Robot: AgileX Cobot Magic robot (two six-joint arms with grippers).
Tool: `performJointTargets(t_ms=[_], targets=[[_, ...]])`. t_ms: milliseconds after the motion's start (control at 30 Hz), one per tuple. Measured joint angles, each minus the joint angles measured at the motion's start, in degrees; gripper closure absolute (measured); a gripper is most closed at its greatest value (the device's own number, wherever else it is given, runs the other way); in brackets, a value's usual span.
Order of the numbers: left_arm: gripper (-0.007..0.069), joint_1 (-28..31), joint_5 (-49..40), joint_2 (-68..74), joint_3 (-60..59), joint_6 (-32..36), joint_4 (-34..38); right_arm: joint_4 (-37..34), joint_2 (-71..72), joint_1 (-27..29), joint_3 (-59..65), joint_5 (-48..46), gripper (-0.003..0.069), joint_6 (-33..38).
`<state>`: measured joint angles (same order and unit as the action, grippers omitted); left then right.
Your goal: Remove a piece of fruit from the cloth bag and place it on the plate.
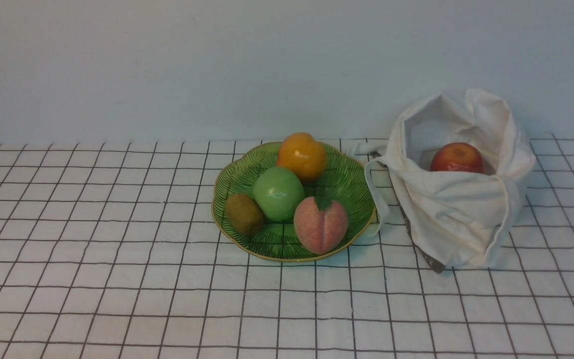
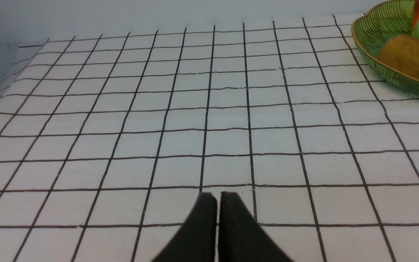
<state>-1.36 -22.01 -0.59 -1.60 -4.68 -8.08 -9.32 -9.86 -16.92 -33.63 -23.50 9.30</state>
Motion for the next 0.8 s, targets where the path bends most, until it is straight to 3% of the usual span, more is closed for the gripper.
performJointTargets(t_ms=[233, 400, 800], targets=[[0.0632, 0.00, 0.00, 0.00, 0.00, 0.00, 0.00, 1.60, 2.36, 2.61, 13.62, 0.80, 0.0671, -0.83], [0.0632, 0.00, 0.00, 0.00, 0.00, 0.00, 0.00, 3.28, 8.26, 5.92, 28.60, 0.81, 0.0671, -5.33], [0.0632, 0.00, 0.00, 0.00, 0.00, 0.00, 0.00, 6.12, 10.29, 12.96, 35.06, 3.18, 0.0671, -9.30]])
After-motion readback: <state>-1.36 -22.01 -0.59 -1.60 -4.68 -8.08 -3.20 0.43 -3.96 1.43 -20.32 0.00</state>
